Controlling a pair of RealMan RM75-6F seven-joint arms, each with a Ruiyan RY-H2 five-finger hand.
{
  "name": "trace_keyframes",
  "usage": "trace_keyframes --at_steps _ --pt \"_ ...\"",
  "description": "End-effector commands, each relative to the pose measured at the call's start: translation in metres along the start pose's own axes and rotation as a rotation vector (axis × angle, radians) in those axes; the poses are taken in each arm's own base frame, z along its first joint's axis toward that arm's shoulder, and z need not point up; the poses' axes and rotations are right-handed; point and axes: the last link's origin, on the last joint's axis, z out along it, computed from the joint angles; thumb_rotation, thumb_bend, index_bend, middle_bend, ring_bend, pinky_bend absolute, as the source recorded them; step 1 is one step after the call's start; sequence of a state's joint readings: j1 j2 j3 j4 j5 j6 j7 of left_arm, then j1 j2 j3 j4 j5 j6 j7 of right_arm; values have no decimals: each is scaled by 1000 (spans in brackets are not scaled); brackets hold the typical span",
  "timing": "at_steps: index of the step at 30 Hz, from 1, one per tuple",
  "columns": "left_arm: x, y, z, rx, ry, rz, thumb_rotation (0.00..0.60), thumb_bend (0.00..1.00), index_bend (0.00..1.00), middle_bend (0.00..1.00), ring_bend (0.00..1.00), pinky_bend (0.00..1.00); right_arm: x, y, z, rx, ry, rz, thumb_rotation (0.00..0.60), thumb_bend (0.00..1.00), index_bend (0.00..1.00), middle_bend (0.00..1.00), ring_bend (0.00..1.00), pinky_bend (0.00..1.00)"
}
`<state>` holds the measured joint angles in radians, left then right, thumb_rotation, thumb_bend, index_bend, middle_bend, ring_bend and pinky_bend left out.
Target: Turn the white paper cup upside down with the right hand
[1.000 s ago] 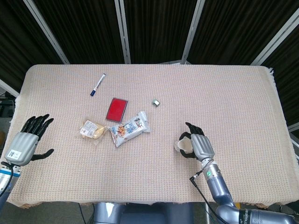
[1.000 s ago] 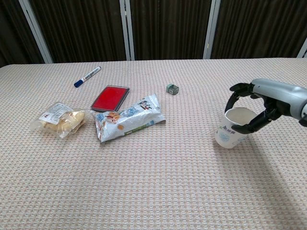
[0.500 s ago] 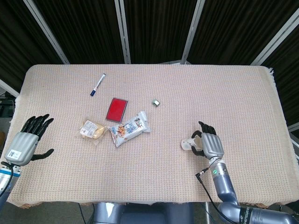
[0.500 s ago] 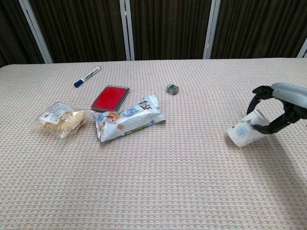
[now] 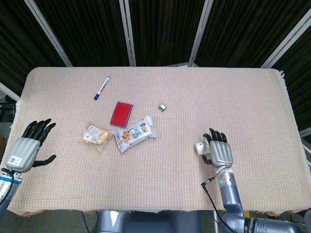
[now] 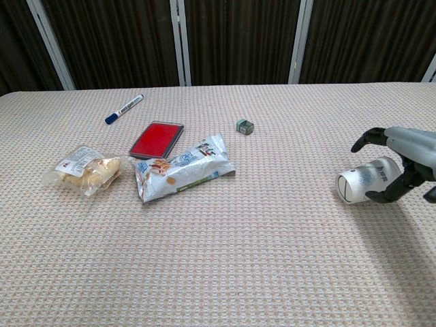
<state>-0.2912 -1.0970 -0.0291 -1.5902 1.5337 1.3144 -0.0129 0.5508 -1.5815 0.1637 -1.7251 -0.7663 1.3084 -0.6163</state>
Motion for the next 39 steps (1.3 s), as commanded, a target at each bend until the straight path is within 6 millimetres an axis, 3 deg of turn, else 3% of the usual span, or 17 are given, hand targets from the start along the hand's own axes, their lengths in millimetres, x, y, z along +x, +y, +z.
trace_keyframes --at_steps 1,16,26,32,39 --pt "0 0 0 -1 -1 -1 600 158 0 0 0 0 -5 -6 1 15 13 -34 600 176 246 0 0 0" --pt "0 0 1 -3 -5 -5 600 158 0 0 0 0 -24 -4 15 17 78 -199 600 161 335 0 0 0" --pt "0 0 1 -3 -4 -4 600 157 0 0 0 0 -22 -5 17 28 122 -163 600 167 404 21 0 0" --pt "0 0 1 -2 -2 -2 600 158 0 0 0 0 5 -15 16 55 184 66 600 165 414 29 0 0" --pt "0 0 1 -1 -1 0 600 158 0 0 0 0 29 -22 16 61 101 514 600 155 414 27 0 0"
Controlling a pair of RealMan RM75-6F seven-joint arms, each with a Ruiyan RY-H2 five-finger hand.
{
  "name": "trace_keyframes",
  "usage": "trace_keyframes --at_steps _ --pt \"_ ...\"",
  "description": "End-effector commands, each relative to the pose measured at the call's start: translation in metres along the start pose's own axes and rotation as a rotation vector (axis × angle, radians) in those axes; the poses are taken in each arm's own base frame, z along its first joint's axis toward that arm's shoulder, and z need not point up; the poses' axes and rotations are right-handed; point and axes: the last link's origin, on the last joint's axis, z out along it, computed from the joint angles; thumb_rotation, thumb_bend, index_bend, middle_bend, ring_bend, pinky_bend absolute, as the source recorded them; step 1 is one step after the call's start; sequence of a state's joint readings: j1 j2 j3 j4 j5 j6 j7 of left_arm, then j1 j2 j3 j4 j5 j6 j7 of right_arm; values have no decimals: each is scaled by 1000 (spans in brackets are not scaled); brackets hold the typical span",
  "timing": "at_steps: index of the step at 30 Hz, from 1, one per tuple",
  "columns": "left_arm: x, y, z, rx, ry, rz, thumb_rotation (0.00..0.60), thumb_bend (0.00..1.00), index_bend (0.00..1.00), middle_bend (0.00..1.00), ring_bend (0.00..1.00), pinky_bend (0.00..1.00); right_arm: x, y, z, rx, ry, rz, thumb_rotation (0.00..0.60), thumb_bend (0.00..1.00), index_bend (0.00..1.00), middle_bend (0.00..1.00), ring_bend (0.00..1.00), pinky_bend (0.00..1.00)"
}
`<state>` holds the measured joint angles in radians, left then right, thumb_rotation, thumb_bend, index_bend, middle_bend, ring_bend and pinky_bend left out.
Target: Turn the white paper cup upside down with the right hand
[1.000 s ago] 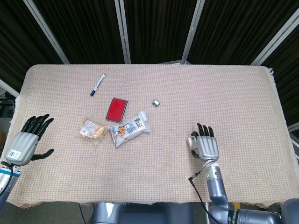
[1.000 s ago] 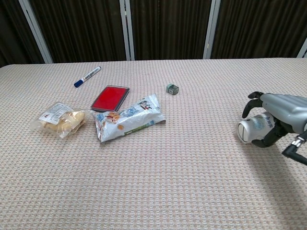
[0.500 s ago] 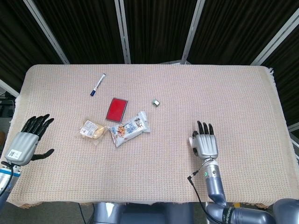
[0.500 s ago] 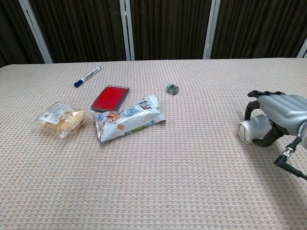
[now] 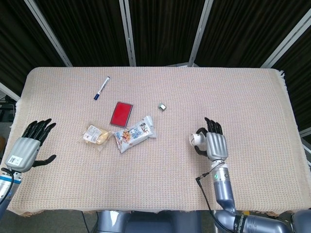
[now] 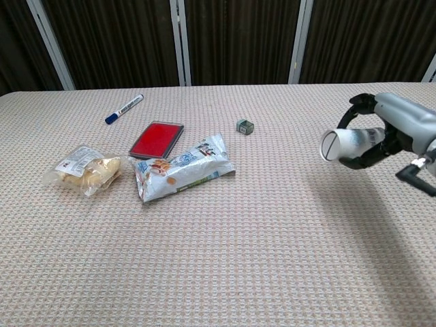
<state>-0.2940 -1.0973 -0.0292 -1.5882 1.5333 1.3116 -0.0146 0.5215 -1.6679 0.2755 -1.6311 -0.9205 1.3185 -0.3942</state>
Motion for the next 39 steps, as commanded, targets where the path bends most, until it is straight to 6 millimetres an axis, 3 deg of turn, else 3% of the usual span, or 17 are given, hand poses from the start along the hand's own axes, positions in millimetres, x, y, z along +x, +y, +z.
trace_keyframes --at_steps 1,3,7,15,26,34,39 --pt "0 0 0 0 1 0 600 158 0 0 0 0 13 -8 2 -49 -80 361 600 153 414 27 0 0" --pt "0 0 0 1 1 1 600 159 0 0 0 0 10 -10 1 -94 -157 536 600 146 414 27 0 0" --pt "0 0 0 0 2 2 600 158 0 0 0 0 -3 -7 4 -157 -243 689 600 132 415 27 0 0" --pt "0 0 0 1 3 2 600 158 0 0 0 0 -19 -4 6 -180 -267 692 600 122 415 27 0 0" --pt "0 0 0 1 3 3 600 157 0 0 0 0 -21 23 2 -248 -229 612 600 132 412 21 0 0" --pt "0 0 0 2 2 2 600 157 0 0 0 0 -18 38 -8 -283 -163 558 600 134 248 0 0 0" --pt "0 0 0 1 1 1 600 159 0 0 0 0 -5 42 -21 -265 -136 554 600 135 137 0 0 0"
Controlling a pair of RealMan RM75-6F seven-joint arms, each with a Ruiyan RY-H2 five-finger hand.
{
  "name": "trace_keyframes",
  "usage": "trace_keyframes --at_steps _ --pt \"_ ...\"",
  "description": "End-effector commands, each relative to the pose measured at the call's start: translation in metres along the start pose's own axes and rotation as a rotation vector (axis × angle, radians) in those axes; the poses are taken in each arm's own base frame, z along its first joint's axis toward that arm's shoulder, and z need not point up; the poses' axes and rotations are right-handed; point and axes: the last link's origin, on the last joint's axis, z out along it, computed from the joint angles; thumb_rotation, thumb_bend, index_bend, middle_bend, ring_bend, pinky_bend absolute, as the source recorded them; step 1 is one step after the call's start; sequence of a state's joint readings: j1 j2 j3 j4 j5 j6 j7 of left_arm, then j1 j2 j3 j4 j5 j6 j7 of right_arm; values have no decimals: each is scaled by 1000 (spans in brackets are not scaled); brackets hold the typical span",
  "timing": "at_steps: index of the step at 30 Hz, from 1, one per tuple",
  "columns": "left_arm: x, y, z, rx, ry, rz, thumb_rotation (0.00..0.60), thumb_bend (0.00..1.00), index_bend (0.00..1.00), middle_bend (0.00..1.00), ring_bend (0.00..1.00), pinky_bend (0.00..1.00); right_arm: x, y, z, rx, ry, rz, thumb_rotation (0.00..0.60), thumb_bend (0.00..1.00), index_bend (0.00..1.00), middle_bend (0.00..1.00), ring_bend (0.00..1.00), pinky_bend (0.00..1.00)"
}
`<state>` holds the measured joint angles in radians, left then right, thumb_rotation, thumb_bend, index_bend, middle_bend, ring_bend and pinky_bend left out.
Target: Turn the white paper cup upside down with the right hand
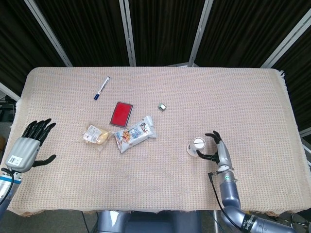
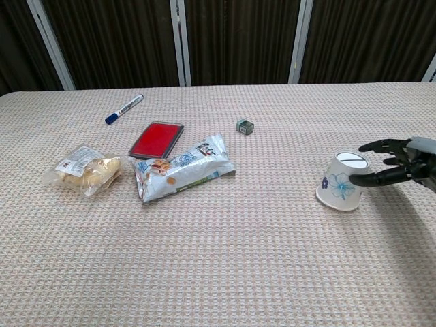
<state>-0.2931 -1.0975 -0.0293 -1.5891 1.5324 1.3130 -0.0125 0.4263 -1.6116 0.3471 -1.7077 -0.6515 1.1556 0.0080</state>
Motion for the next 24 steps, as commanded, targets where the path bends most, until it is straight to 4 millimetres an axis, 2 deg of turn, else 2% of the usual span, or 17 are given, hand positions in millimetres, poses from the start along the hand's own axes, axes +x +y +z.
trace_keyframes --at_steps 1,5,8,11,13,16,19,24 --pt "0 0 0 0 0 0 600 160 0 0 0 0 9 0 -9 20 18 -6 600 135 133 0 0 0" --pt "0 0 0 1 1 1 600 159 0 0 0 0 22 -5 -11 44 42 -13 600 135 125 0 0 0" --pt "0 0 -1 1 2 -1 600 158 0 0 0 0 47 -14 -9 80 110 -47 600 134 122 0 0 0" --pt "0 -1 -1 2 1 -2 600 159 0 0 0 0 83 -25 -12 123 182 -111 600 133 119 0 0 0" --pt "0 -1 0 3 1 -2 600 158 0 0 0 0 107 -28 -18 152 214 -213 600 129 119 0 0 0" --pt "0 -1 0 5 1 -1 600 157 0 0 0 0 136 -22 -32 166 232 -377 600 109 112 0 0 0" --pt "0 -1 0 7 2 0 600 158 0 0 0 0 150 -10 -51 204 242 -495 600 74 77 0 0 0" --pt "0 -1 -2 8 4 -2 600 158 0 0 0 0 151 10 -73 234 233 -682 600 43 27 0 0 0"
